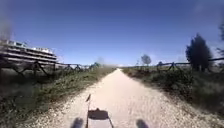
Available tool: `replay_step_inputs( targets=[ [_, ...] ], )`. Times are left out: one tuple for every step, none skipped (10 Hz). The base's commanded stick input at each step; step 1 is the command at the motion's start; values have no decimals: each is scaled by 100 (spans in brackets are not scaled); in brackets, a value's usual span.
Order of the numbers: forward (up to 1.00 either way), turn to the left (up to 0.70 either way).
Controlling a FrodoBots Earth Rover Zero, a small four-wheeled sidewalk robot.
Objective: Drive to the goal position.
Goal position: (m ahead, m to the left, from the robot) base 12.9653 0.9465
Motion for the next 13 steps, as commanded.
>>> replay_step_inputs(
  targets=[
    [50,0],
    [50,0],
    [50,0],
    [50,0],
    [50,0],
    [50,0],
    [50,0],
    [50,0],
    [50,0],
    [50,0],
    [50,0],
    [50,0],
    [50,0]
  ],
)
